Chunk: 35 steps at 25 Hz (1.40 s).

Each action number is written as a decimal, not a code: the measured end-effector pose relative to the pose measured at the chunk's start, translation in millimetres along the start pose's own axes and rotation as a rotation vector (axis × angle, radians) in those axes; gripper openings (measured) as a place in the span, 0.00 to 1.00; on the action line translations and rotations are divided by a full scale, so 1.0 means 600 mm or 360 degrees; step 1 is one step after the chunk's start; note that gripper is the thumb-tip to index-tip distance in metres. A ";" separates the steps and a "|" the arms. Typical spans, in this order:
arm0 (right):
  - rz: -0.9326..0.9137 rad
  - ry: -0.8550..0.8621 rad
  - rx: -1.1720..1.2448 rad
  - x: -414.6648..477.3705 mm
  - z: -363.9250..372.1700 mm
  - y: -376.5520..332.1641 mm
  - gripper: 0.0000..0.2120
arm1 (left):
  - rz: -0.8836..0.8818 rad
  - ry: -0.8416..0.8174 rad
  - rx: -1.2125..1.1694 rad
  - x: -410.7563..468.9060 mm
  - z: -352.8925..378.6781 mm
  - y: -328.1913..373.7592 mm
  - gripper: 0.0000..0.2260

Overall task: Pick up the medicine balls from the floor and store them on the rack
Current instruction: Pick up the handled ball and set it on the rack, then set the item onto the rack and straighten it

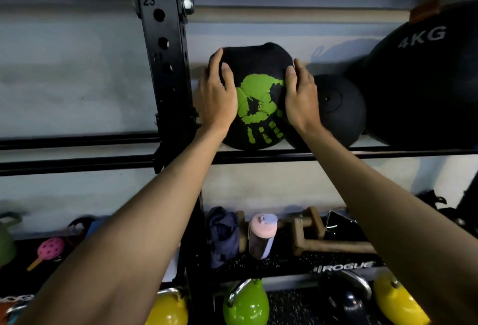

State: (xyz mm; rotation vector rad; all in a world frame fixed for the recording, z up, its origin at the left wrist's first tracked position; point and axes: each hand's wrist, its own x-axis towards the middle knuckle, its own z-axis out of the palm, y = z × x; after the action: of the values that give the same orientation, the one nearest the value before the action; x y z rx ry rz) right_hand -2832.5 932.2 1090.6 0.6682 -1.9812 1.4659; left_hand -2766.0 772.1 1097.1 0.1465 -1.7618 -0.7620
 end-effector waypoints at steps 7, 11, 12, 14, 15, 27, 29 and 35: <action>-0.0056 -0.0007 -0.0257 -0.183 -0.004 0.009 0.29 | 0.0181 -0.0200 0.0306 -0.163 -0.073 -0.067 0.25; -0.0106 -0.0227 -0.0413 -0.341 0.009 0.028 0.22 | 0.0058 -0.0426 0.0516 -0.302 -0.132 -0.095 0.17; -0.0053 -0.0343 -0.0442 -0.380 0.012 0.032 0.20 | 0.0001 -0.0516 0.0555 -0.340 -0.145 -0.100 0.14; 0.0043 -0.0540 -0.0518 -0.462 0.014 0.046 0.17 | -0.0124 -0.0690 0.0599 -0.426 -0.175 -0.107 0.10; 0.0079 -0.0609 -0.0574 -0.505 0.017 0.057 0.16 | -0.0178 -0.0754 0.0610 -0.470 -0.192 -0.111 0.09; 0.0860 -0.1538 -0.0677 -0.953 0.100 0.141 0.12 | -0.1251 -0.1838 0.0994 -0.873 -0.422 -0.313 0.09; 0.0960 -0.1651 -0.0707 -0.992 0.129 0.149 0.13 | -0.1381 -0.1945 0.0984 -0.899 -0.455 -0.355 0.10; 0.1284 -0.1851 -0.0791 -1.107 0.252 0.175 0.15 | -0.1710 -0.2202 0.0802 -0.954 -0.527 -0.511 0.11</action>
State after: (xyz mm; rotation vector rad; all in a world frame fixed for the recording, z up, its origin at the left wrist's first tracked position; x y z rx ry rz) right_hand -2459.3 851.1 517.1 0.5470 -3.6704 0.8374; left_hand -2372.9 666.8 500.5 1.2136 -3.2237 -1.2917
